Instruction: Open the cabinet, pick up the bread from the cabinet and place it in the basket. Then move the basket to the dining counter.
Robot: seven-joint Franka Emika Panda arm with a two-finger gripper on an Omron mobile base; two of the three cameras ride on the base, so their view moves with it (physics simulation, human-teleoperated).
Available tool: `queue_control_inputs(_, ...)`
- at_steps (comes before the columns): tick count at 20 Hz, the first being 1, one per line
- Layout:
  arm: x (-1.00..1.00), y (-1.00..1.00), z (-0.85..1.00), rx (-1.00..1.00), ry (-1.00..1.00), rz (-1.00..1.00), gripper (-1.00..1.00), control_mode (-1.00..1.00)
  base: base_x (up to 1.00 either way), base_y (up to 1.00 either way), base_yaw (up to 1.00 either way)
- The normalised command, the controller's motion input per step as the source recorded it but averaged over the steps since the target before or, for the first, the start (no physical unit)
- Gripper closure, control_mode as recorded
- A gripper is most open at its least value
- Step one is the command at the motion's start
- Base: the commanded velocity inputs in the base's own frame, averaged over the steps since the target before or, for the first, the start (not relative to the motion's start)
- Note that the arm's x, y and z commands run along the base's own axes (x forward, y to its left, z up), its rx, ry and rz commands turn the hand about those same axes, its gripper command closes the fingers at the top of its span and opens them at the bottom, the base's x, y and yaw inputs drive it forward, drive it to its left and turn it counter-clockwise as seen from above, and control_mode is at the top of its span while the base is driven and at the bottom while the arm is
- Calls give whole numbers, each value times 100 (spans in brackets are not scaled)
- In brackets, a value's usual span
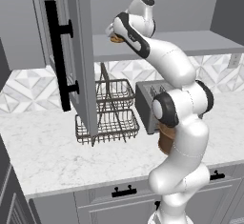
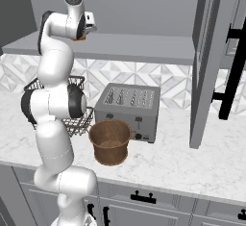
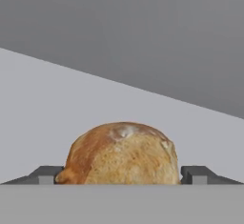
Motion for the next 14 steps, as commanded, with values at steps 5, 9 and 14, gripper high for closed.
queue_control_inputs(5,0,8,-58,15,0,0,100,-100,0,0,0)
queue_control_inputs(9,-5,8,-24,4,-8,0,100,-100,0,0,0)
queue_control_inputs(14,-40,0,-5,0,-8,-3,100,-100,0,0,0)
